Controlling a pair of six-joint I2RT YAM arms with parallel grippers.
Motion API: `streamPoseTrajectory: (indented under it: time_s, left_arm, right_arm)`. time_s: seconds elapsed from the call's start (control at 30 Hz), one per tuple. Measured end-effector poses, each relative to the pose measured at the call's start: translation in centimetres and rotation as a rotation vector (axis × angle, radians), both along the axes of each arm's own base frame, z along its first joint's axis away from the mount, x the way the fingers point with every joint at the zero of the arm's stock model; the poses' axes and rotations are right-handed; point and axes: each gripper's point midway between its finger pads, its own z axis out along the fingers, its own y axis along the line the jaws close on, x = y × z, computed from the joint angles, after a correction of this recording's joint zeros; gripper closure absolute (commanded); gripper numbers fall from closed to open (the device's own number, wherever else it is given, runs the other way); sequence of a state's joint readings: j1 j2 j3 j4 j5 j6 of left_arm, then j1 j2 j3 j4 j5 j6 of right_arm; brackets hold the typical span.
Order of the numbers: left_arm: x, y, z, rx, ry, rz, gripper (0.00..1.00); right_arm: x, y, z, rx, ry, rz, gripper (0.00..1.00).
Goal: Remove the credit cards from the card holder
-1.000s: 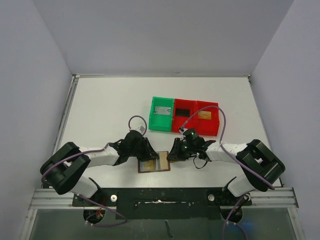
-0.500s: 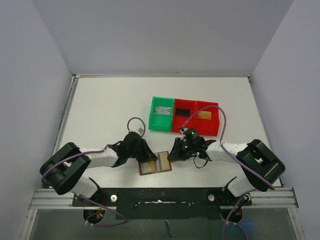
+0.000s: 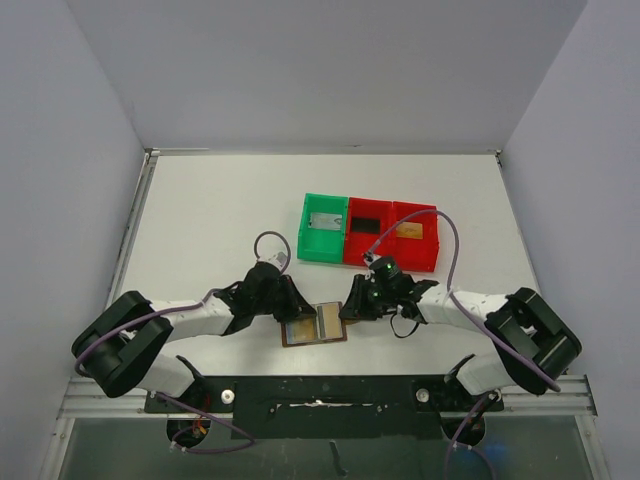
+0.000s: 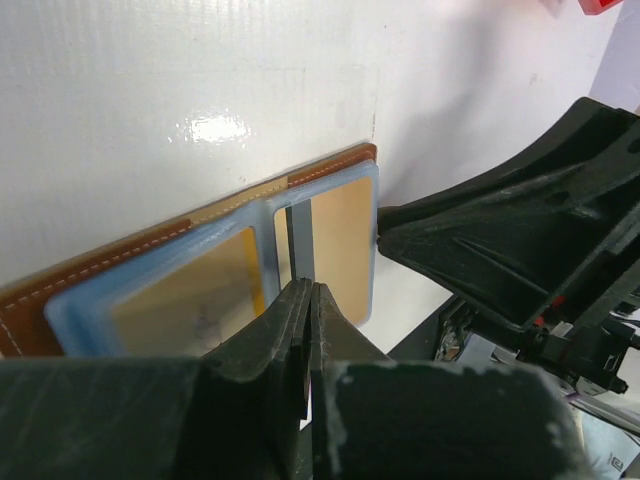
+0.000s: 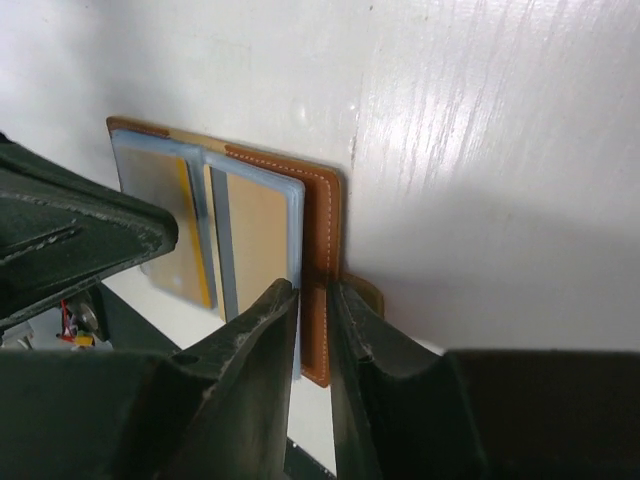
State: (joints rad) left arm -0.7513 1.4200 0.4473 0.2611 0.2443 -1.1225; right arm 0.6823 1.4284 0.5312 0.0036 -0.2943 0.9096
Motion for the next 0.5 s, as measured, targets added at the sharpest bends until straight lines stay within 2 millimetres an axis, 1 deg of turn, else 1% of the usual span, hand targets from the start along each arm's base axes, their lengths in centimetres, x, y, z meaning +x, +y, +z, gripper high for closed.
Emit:
streamPoseTrajectory:
  time_s: [0.17,0.27,0.4,0.5]
  left_arm:
    - [-0.1,0.0,0.3,-0.005,-0.006,-0.01,1.0]
    - [-0.3,0.2,0.0,0.01,-0.002,-0.017,1.0]
    - [-0.6,0.4,-0.3,0.03,0.006,-0.026,1.0]
    - [-0.6,0.5,-0.3,0.034,0.007,-0.028,0.91]
  right_arm:
    - [0.1,-0.3,2.0,0.013,-0.05,0.002,0.72]
    - [0.3,-0.2,3.4,0.033,-0.085,0.006,0.71]
    - [0.5,0.4,4.2,0.062,-0.105,0.025,0.72]
    - [0.3,0.7,3.9,0.07,-0.09,0.045,0.72]
